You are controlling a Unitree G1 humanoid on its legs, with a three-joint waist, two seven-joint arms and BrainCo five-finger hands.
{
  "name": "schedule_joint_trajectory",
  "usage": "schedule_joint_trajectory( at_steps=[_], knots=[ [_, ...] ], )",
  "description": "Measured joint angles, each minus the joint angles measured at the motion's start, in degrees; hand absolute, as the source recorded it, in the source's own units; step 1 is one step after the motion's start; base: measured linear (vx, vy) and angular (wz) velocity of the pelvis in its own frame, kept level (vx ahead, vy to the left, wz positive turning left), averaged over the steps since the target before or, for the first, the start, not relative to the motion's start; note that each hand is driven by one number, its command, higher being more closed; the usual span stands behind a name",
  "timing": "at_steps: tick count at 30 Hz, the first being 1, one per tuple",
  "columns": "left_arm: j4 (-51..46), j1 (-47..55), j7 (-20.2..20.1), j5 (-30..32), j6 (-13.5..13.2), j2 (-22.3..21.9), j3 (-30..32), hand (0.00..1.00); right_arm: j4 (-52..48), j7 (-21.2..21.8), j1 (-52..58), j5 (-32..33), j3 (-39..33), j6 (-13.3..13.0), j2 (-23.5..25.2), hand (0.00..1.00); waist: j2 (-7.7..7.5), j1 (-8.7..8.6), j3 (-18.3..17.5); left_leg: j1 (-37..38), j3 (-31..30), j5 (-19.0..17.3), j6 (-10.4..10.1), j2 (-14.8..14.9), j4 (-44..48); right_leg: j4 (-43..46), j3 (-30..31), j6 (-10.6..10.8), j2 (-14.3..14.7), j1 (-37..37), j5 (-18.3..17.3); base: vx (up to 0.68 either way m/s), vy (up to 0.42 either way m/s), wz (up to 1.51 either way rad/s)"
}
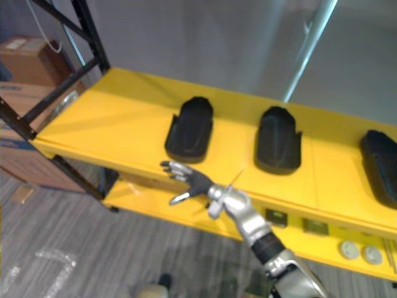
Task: Walk over and take plastic housings, then place them on the shelf
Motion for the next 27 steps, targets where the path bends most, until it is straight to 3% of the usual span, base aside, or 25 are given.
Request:
schedule_joint_trajectory(
  at_steps=[5, 9, 14, 21, 27],
  knots=[
    [0.0, -0.2, -2.7, -0.3, 0.6, 0.1, -1.5, 0.0, 4.9, -4.8, -1.2, -3.3, -1.9, -1.4, 1.5, 0.0, 0.56, 0.21, 0.8, -0.1, -1.3, 0.8, 0.0, -0.3, -0.7, 0.2, -1.3, 0.2, -0.2, 0.2, -0.1, -0.03, -0.014, 0.13],
    [0.0, -0.1, -14.0, -6.6, 1.8, 0.0, -4.7, 0.0, 8.4, -8.6, -3.6, -4.9, -5.1, -3.8, 1.8, 0.0, 1.21, 1.48, 1.9, -0.3, -1.8, 1.0, 0.1, -0.5, -0.7, 0.5, -1.5, 0.2, -0.4, 0.2, -0.1, -0.01, -0.005, 0.05],
    [-0.2, -0.1, -22.6, -12.3, 2.8, -0.1, -8.4, 0.0, 8.9, -9.9, -5.6, -5.0, -7.3, -6.0, 2.3, 0.0, 1.49, 1.46, 2.2, -0.9, -2.7, 1.3, 0.4, -1.1, -0.6, 0.6, -2.7, 0.3, -1.0, 0.2, -0.1, 0.0, 0.0, 0.11],
    [-0.6, 0.0, -26.6, -12.5, 4.3, 0.0, -9.0, 0.0, 8.9, -10.6, -6.4, -5.0, -7.5, -6.5, 3.1, 0.0, 1.64, 1.84, 2.3, -0.9, -2.6, 1.4, 0.5, -1.4, -0.6, 0.9, -2.7, 0.3, -1.3, 0.2, -0.1, 0.0, 0.0, 0.0],
    [-0.6, 0.1, -27.1, -12.5, 4.6, 0.0, -10.6, 0.0, 11.5, -10.1, -8.3, -5.1, -7.5, -6.4, 3.7, 0.0, 1.72, 2.42, 2.3, -0.8, -2.6, 1.6, 0.8, -1.7, -0.6, 1.0, -2.7, 0.4, -1.7, 0.3, 0.0, -0.01, -0.002, 0.0]
  ],
)
